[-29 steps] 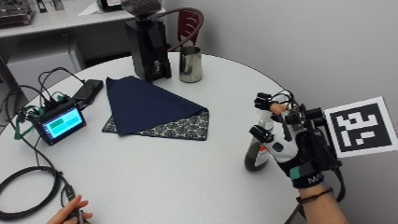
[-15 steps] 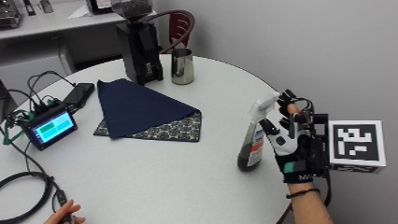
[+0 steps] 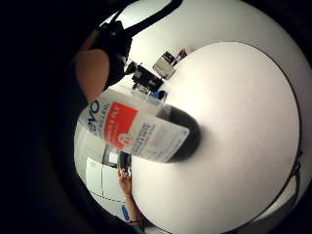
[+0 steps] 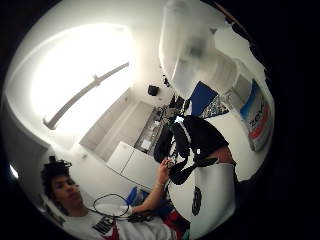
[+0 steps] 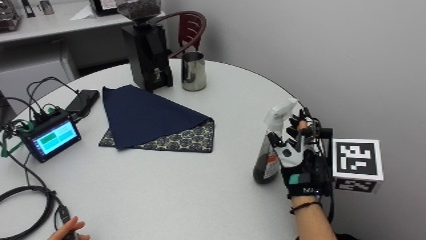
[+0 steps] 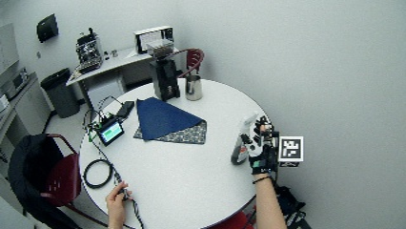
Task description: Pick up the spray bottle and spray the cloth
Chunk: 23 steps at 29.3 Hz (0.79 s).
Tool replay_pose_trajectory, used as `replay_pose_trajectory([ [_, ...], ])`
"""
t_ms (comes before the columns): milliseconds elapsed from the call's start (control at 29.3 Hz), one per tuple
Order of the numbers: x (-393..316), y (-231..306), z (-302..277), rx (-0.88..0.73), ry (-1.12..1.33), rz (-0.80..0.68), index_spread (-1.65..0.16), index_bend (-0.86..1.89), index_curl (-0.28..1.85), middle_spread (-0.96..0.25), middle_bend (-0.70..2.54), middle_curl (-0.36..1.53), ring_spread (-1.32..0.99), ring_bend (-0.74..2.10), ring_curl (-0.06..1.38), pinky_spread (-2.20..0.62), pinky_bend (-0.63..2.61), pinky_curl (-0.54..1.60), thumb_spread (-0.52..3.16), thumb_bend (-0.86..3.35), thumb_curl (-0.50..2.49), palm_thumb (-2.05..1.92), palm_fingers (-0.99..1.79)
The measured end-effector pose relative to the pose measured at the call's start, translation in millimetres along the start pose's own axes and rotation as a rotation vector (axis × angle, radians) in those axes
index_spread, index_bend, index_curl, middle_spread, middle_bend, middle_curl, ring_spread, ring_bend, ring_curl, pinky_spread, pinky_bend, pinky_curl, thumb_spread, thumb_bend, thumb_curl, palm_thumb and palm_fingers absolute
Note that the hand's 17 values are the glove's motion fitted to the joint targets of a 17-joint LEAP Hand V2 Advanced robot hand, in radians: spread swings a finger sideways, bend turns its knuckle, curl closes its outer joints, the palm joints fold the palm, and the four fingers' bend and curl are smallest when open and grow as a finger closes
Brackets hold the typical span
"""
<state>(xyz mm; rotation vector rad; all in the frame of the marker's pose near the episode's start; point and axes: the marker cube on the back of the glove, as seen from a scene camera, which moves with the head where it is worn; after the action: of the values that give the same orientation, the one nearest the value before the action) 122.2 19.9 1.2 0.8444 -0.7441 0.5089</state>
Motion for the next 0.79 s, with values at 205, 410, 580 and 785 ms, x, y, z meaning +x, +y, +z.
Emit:
replay_pose_trajectory([
  [205, 4.8, -2.0, 13.5, 0.006, -0.011, 0.024, -0.37, 0.0, 0.09, -0.01, 0.21, 0.37, 0.03, 0.5, 0.39, 0.14, 0.61, 0.41, 1.1, -0.02, 0.36, 0.77, 0.44],
  [410, 5.6, -8.5, 21.5, 0.026, 0.0, 0.018, -0.38, -0.04, 0.03, -0.01, 0.29, 0.39, 0.01, 0.59, 0.4, 0.15, 0.64, 0.41, 1.08, -0.01, 0.36, 0.79, 0.43],
  [580, 6.2, -11.7, 23.6, 0.035, -0.009, 0.024, -0.39, -0.05, -0.01, -0.04, 0.45, 0.43, -0.01, 0.66, 0.41, 0.15, 0.6, 0.39, 1.05, -0.01, 0.38, 0.83, 0.48],
  [785, 9.2, -14.4, 25.9, 0.06, -0.011, 0.047, -0.39, -0.07, -0.03, -0.08, 0.63, 0.47, -0.05, 0.77, 0.43, 0.15, 0.54, 0.37, 1.05, 0.0, 0.4, 0.9, 0.56],
])
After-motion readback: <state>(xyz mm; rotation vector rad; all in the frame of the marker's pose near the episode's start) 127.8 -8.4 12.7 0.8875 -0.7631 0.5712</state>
